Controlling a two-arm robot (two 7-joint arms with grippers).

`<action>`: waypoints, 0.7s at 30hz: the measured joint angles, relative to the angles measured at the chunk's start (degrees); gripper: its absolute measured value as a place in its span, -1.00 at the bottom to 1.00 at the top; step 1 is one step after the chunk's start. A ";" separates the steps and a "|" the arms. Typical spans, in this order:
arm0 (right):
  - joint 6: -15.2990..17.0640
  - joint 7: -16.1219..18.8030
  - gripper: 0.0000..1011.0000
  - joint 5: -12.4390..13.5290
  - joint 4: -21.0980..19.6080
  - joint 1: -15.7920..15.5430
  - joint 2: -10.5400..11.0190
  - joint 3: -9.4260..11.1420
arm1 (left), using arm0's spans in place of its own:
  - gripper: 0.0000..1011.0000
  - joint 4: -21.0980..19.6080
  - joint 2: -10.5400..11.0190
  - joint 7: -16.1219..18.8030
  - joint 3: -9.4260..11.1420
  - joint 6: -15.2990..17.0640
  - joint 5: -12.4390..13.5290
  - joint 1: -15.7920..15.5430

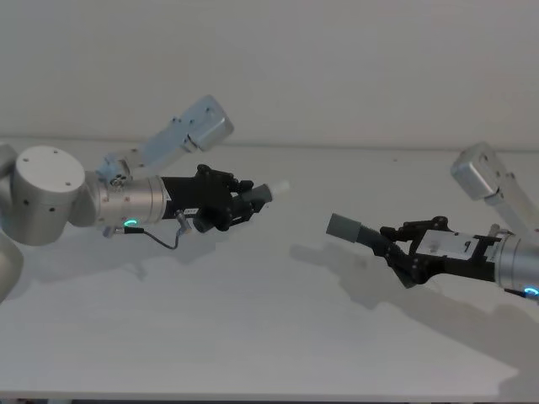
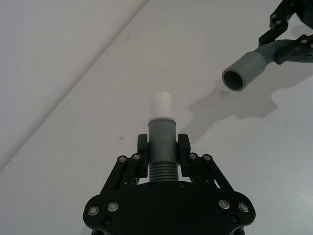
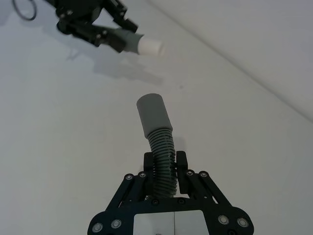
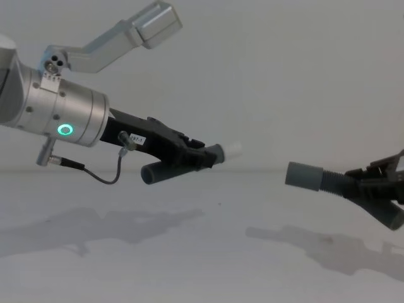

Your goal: Use both hands to pick up one end of the pipe from the table, align the ends, and insert them.

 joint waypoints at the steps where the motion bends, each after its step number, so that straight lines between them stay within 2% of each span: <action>1: -0.14 0.50 -0.47 0.05 0.10 0.11 0.13 -0.09 | -0.32 0.08 0.11 -0.28 0.06 -0.44 -0.04 -0.05; 3: -0.67 2.44 -0.47 0.22 0.75 0.79 0.91 -0.77 | -0.32 0.28 0.46 -1.17 0.19 -1.94 -0.21 -0.16; 8: -1.22 4.59 -0.47 0.50 1.59 1.64 1.72 -1.57 | -0.32 0.74 1.18 -3.05 0.52 -4.71 -0.66 -0.50; 21: -1.93 7.58 -0.47 1.08 3.33 3.80 2.50 -3.05 | -0.32 2.12 2.26 -7.73 1.76 -8.95 -1.74 -1.72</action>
